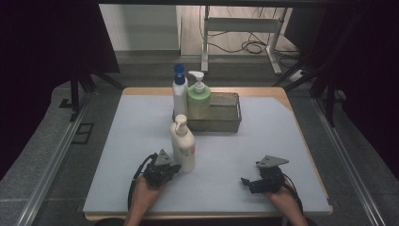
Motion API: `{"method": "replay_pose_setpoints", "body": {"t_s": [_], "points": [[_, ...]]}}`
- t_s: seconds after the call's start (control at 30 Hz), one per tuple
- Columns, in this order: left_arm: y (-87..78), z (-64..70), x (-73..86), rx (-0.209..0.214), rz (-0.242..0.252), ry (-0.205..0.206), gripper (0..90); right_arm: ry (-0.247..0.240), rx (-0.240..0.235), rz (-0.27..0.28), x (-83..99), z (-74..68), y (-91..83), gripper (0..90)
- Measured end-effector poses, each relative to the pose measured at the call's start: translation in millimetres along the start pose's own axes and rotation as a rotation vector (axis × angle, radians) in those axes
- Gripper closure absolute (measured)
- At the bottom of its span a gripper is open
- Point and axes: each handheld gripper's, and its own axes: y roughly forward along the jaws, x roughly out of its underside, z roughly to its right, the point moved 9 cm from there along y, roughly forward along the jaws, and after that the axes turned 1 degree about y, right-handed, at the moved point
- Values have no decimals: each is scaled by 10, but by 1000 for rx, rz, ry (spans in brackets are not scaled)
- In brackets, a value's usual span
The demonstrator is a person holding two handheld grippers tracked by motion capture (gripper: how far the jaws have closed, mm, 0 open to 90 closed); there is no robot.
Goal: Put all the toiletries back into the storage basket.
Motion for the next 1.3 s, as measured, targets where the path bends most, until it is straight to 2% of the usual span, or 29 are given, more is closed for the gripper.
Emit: {"method": "replay_pose_setpoints", "body": {"t_s": [0.4,0.67,0.9,1.13,1.3], "points": [[181,81,-69,15,-19,24,894,-1,0,0,0,0,0,88],[118,91,-73,13,-2,20,893,-2,1,-1,-1,-1,-2,91],[56,44,-23,5,7,-2,873,-9,0,-2,-6,-6,-9,105],[-41,-11,32,-5,22,-35,788,-9,-16,4,-26,-51,-22,87],[-95,-72,86,-31,29,-61,673,-19,-24,27,-93,-94,-56,77]]}}
